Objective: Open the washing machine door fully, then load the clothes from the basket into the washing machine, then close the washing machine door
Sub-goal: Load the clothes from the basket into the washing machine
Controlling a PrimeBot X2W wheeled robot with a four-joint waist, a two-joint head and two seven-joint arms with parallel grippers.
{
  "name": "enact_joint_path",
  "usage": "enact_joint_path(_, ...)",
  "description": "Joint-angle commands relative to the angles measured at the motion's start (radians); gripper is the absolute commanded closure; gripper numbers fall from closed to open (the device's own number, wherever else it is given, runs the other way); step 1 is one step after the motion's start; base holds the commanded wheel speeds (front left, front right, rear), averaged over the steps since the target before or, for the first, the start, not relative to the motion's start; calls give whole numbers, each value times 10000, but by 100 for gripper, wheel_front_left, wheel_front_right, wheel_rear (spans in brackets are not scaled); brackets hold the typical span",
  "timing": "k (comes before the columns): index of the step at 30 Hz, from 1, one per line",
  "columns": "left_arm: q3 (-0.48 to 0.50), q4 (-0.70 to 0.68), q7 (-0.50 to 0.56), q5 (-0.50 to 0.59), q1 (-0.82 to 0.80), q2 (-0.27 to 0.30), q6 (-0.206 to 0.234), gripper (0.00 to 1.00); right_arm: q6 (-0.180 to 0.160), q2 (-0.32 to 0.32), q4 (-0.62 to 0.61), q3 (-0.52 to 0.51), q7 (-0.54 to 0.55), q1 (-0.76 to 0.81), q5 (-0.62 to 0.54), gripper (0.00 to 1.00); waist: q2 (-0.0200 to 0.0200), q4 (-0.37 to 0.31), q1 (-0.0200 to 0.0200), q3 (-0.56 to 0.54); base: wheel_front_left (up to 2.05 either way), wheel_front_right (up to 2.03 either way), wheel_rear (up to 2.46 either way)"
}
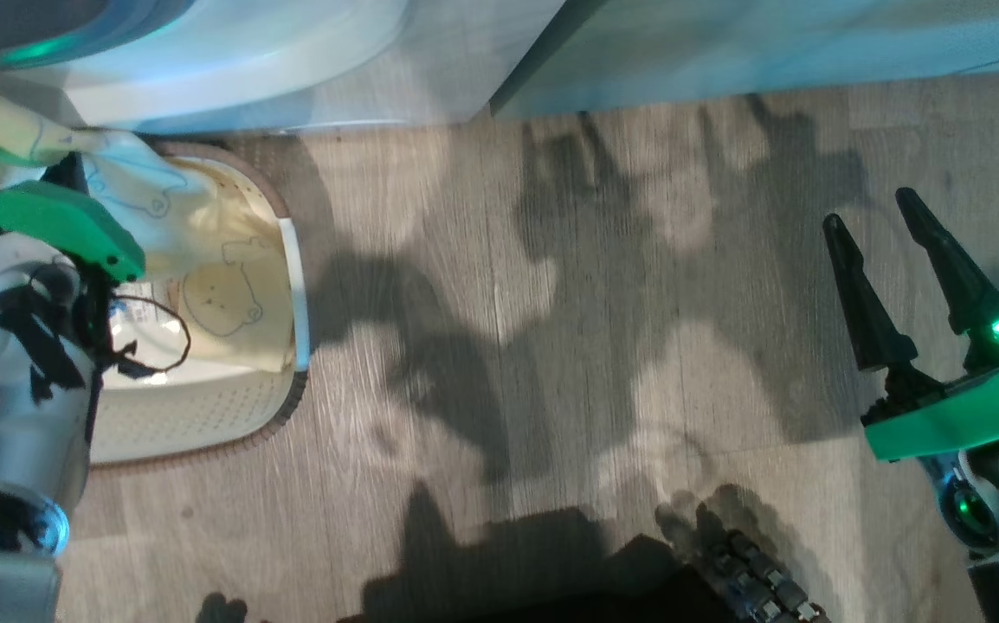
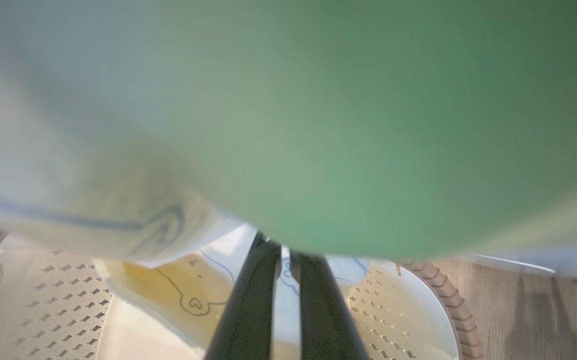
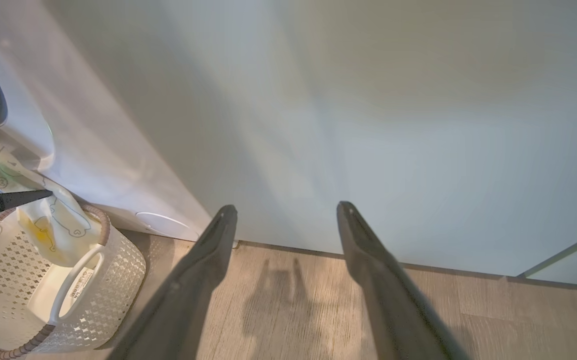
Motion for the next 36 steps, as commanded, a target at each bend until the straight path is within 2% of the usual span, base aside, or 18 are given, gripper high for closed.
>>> enact_joint_path(1,376,-495,-146,160,157,528,-33,100,2,-130,-198,78,-65,202,-71,0,0,21,1,-157,0,0,0)
enact_joint_path(12,1305,-2402,-148,1436,2065,264,-85,100,2,81,19,191,-65,369,0,0,0,176,1,-1371,0,0,0)
enact_joint_path(23,2291,-4953,-148,2601,3671,136,-399,100,2,172,299,159,-65,971,85,0,0,519,1,-3048,0,0,0)
enact_joint_path(29,2180,-5843,-148,2227,3690,343,-442,100,2,221,339,167,-65,1210,104,0,0,519,1,-3464,0,0,0)
enact_joint_path(36,1480,-6555,218,1148,2970,1008,-446,100,2,272,321,143,-65,1303,117,0,0,529,1,-3525,0,0,0)
